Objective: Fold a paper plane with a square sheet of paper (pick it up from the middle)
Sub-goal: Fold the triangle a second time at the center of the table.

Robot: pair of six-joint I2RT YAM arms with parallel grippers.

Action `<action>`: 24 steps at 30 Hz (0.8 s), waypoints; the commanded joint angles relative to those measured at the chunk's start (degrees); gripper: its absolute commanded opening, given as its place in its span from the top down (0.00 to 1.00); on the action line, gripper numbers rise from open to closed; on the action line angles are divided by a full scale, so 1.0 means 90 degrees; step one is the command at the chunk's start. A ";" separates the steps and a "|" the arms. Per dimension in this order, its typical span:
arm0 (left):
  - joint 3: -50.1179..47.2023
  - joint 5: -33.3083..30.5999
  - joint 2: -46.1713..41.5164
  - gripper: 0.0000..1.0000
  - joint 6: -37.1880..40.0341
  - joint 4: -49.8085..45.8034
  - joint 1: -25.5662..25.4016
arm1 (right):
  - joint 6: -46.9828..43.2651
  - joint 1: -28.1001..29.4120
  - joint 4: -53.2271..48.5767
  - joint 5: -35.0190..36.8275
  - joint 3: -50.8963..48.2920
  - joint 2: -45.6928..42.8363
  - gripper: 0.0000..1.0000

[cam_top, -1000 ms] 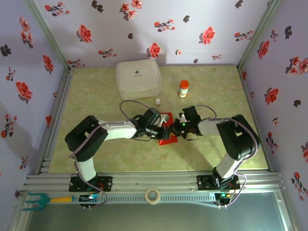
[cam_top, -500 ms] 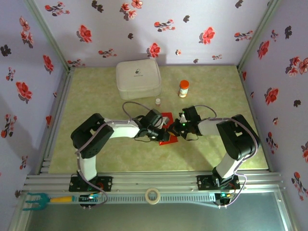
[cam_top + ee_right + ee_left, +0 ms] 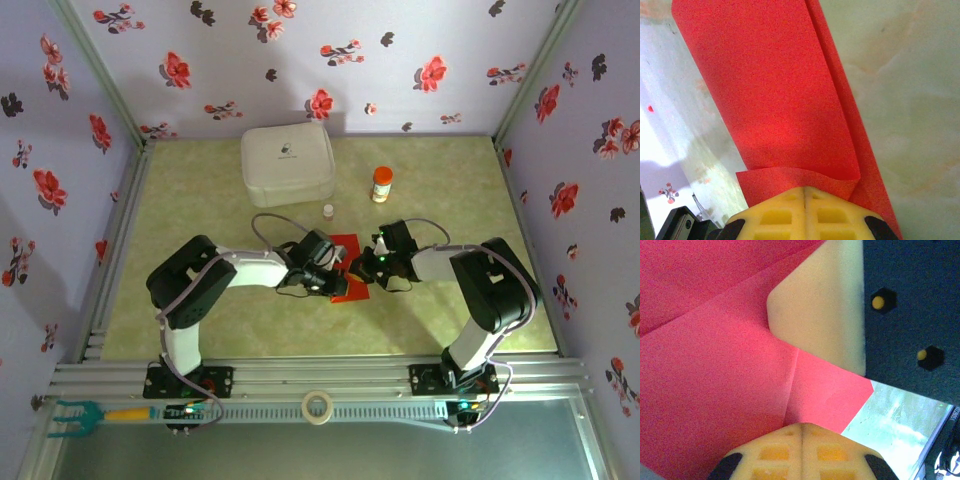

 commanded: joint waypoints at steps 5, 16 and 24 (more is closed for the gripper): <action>-0.0448 -0.0053 -0.0245 1.00 0.0010 -0.0047 0.0042 | 0.0001 -0.0112 -0.0582 0.0455 -0.0243 0.0244 1.00; -0.1221 -0.0012 -0.0865 0.99 -0.0060 -0.0165 -0.0008 | -0.0007 -0.0152 -0.0558 0.0457 -0.0268 0.0273 1.00; -0.1471 -0.0133 -0.1630 1.00 -0.0150 0.0123 -0.0065 | 0.0064 -0.0151 -0.0488 0.0409 -0.0292 0.0256 1.00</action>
